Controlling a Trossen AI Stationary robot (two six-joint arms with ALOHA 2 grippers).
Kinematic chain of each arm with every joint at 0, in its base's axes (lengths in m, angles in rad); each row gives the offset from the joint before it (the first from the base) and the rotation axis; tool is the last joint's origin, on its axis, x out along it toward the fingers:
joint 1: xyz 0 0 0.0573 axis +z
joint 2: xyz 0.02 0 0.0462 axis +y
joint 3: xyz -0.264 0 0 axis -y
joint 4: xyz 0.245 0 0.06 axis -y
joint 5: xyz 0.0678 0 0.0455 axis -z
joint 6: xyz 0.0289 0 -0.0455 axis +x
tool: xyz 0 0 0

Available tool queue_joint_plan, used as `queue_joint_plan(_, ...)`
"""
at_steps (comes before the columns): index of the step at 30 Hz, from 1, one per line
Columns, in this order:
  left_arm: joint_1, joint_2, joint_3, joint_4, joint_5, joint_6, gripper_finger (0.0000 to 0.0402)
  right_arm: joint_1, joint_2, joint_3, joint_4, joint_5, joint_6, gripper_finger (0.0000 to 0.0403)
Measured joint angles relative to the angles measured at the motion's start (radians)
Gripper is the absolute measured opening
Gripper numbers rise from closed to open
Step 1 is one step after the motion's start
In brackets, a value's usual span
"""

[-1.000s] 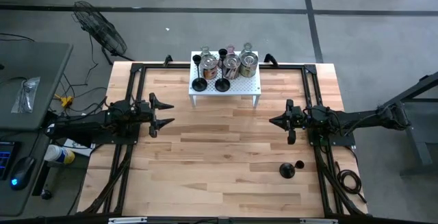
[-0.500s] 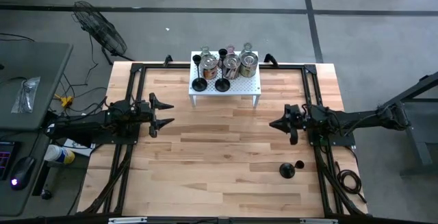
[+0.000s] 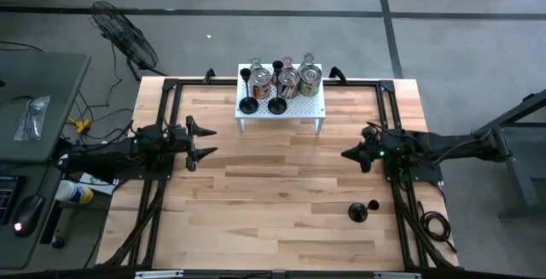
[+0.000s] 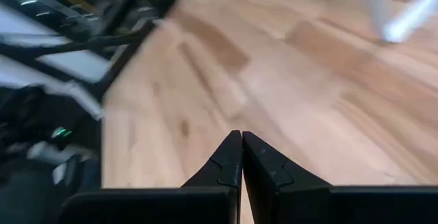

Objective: Pick & Place candle stick holders
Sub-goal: Put the black candle holder on the shelf aligned with the other candle holders

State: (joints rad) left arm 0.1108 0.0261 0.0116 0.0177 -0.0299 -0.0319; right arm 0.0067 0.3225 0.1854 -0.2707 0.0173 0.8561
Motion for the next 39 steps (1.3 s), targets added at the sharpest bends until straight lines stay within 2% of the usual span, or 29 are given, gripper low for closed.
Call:
queue_joint_plan(7, 0.0, 0.0, 0.0, 0.0, 0.0, 0.0, 0.0265, 0.061, 0.018, 0.178, -0.414, 0.115, 0.216, 0.0004)
queue_joint_plan(11, 0.0, 0.0, 0.0, 0.0, 0.0, 0.0, 0.0265, 0.128, 0.056, 0.243, -0.551, 0.102, 0.336, 0.0004)
queue_joint_plan(21, 0.0, 0.0, 0.0, 0.0, 0.0, 0.0, 0.0265, 0.236, 0.135, 0.354, -0.679, -0.12, 0.485, 0.001)
queue_joint_plan(33, 0.0, 0.0, 0.0, 0.0, 0.0, 0.0, 0.0265, 0.378, 0.22, 0.524, -0.864, -0.13, 0.638, 0.0081)
queue_joint_plan(39, 0.0, 0.0, 0.0, 0.0, 0.0, 0.0, 0.0265, 0.461, 0.308, 0.616, -0.944, -0.19, 0.721, 0.0085)
